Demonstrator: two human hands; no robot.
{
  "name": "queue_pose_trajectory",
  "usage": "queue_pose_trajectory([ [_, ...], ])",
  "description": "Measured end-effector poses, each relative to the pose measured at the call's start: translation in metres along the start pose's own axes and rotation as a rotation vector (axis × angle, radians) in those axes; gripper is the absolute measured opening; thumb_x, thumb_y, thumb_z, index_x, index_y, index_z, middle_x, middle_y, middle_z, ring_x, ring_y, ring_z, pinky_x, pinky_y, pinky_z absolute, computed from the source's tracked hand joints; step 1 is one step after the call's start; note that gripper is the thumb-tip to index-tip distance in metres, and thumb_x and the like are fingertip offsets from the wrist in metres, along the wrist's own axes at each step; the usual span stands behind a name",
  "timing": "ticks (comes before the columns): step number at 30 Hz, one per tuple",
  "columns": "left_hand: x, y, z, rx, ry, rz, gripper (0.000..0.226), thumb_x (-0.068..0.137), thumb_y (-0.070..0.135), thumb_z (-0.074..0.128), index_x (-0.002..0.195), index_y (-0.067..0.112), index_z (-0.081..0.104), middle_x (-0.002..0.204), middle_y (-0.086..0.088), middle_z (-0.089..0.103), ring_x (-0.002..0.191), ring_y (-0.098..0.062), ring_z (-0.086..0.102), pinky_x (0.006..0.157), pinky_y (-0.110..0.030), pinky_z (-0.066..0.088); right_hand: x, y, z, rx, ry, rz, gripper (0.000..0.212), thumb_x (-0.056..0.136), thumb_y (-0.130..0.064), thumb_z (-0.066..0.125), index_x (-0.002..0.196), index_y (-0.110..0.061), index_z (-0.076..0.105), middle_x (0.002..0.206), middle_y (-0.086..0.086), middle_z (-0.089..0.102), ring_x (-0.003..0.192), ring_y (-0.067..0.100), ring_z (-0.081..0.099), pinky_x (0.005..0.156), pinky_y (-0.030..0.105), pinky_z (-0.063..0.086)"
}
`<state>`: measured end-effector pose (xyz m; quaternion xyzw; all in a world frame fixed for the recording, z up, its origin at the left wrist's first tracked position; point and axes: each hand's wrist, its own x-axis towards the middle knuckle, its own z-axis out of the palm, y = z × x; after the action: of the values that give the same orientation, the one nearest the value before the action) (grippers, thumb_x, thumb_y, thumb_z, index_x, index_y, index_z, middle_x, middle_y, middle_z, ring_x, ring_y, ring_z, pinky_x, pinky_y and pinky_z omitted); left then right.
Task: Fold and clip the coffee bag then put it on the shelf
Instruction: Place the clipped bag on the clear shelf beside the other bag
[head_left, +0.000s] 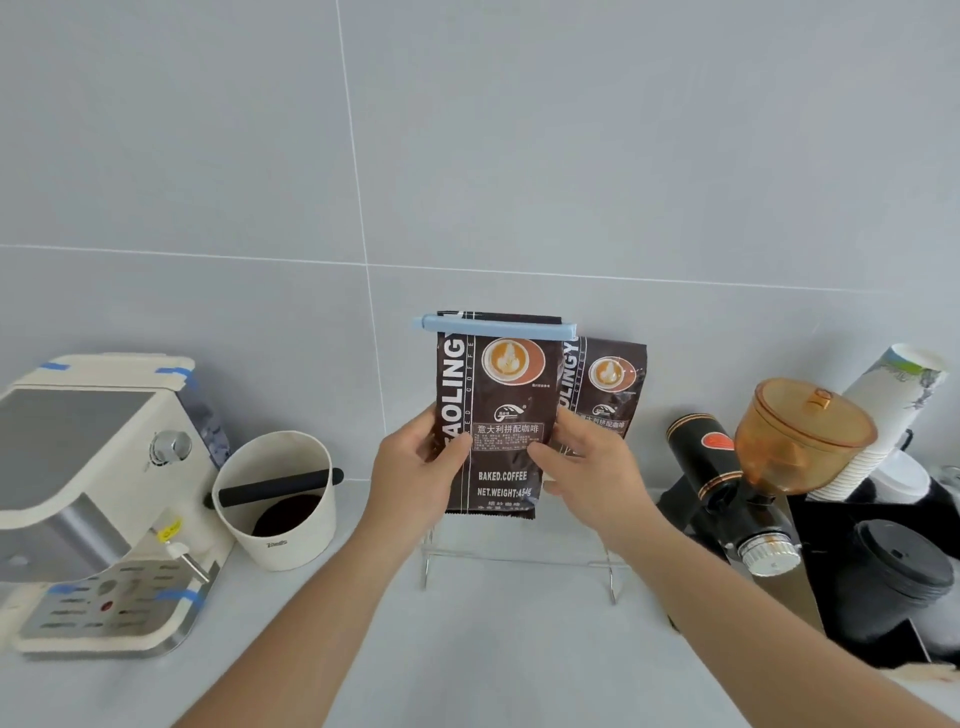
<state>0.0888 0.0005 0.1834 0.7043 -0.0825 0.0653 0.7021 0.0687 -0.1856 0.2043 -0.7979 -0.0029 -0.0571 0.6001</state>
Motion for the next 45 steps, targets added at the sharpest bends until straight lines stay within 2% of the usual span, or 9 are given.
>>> queue_pose_trajectory([
  [3, 0.02, -0.009, 0.0, 0.023, 0.011, -0.019, 0.028, 0.091, 0.016, 0.063, 0.113, 0.034, 0.068, 0.101, 0.013, 0.077, 0.093, -0.01, 0.073, 0.074, -0.027, 0.06, 0.021, 0.006, 0.007, -0.027, 0.016, 0.01, 0.043, 0.091, -0.016, 0.06, 0.11, -0.055, 0.061, 0.106, -0.02, 0.074, 0.096, 0.006, 0.07, 0.082, 0.038, 0.06],
  [5, 0.034, -0.015, -0.001, 0.05, 0.007, -0.041, 0.027, 0.091, 0.017, 0.063, 0.111, 0.033, 0.069, 0.099, 0.013, 0.078, 0.092, -0.009, 0.073, 0.072, -0.024, 0.059, 0.034, 0.011, 0.012, -0.019, 0.018, 0.03, 0.043, 0.093, -0.016, 0.058, 0.113, -0.055, 0.06, 0.112, -0.015, 0.073, 0.093, 0.007, 0.071, 0.079, 0.039, 0.062],
  [10, 0.06, -0.026, -0.006, 0.162, -0.035, -0.091, 0.035, 0.088, 0.015, 0.065, 0.09, 0.049, 0.069, 0.087, 0.021, 0.078, 0.082, -0.001, 0.073, 0.066, -0.01, 0.053, 0.058, 0.026, 0.021, -0.044, 0.045, 0.051, 0.045, 0.093, -0.013, 0.055, 0.116, -0.052, 0.059, 0.108, -0.018, 0.073, 0.078, -0.003, 0.071, 0.059, 0.025, 0.062],
  [22, 0.091, -0.067, -0.005, 0.147, -0.047, -0.143, 0.029, 0.085, 0.012, 0.069, 0.103, 0.035, 0.071, 0.095, 0.026, 0.075, 0.091, 0.006, 0.068, 0.067, -0.007, 0.052, 0.092, 0.059, 0.034, -0.156, 0.075, 0.071, 0.044, 0.093, -0.01, 0.053, 0.118, -0.045, 0.059, 0.098, -0.02, 0.074, 0.078, -0.004, 0.068, 0.065, 0.013, 0.047],
  [25, 0.095, -0.073, -0.003, 0.131, -0.059, -0.15, 0.03, 0.086, 0.012, 0.068, 0.11, 0.03, 0.07, 0.098, 0.024, 0.075, 0.093, 0.007, 0.067, 0.067, -0.005, 0.051, 0.097, 0.065, 0.035, -0.154, 0.093, 0.082, 0.042, 0.094, -0.012, 0.054, 0.12, -0.045, 0.059, 0.099, -0.022, 0.074, 0.078, -0.004, 0.068, 0.059, 0.002, 0.045],
  [29, 0.098, -0.077, 0.001, 0.109, -0.074, -0.145, 0.035, 0.089, 0.012, 0.066, 0.118, 0.031, 0.066, 0.104, 0.023, 0.074, 0.099, 0.008, 0.065, 0.073, -0.007, 0.053, 0.101, 0.067, 0.035, -0.106, 0.116, 0.108, 0.044, 0.094, -0.013, 0.054, 0.12, -0.049, 0.059, 0.096, -0.024, 0.075, 0.073, 0.006, 0.071, 0.052, 0.008, 0.05],
  [32, 0.098, -0.081, 0.005, 0.111, -0.053, -0.134, 0.039, 0.09, 0.012, 0.065, 0.124, 0.031, 0.062, 0.111, 0.019, 0.072, 0.099, 0.012, 0.064, 0.071, -0.006, 0.052, 0.102, 0.067, 0.036, -0.087, 0.107, 0.097, 0.044, 0.094, -0.013, 0.052, 0.12, -0.048, 0.059, 0.101, -0.023, 0.073, 0.077, -0.006, 0.068, 0.057, 0.002, 0.045],
  [38, 0.097, -0.083, 0.006, 0.13, -0.043, -0.139, 0.041, 0.09, 0.012, 0.061, 0.125, 0.034, 0.061, 0.115, 0.018, 0.07, 0.1, 0.014, 0.062, 0.069, -0.002, 0.049, 0.098, 0.071, 0.036, 0.026, 0.045, 0.108, 0.05, 0.093, -0.009, 0.052, 0.126, -0.047, 0.055, 0.112, -0.027, 0.07, 0.1, -0.007, 0.064, 0.077, 0.008, 0.047],
  [45, 0.094, -0.081, -0.005, 0.179, -0.056, -0.17, 0.041, 0.089, 0.017, 0.064, 0.121, 0.042, 0.06, 0.119, 0.017, 0.068, 0.114, -0.006, 0.061, 0.079, -0.009, 0.048, 0.093, 0.067, 0.036, 0.053, 0.059, 0.125, 0.048, 0.092, -0.011, 0.054, 0.113, -0.053, 0.061, 0.106, -0.03, 0.071, 0.098, -0.008, 0.065, 0.081, 0.019, 0.047],
])
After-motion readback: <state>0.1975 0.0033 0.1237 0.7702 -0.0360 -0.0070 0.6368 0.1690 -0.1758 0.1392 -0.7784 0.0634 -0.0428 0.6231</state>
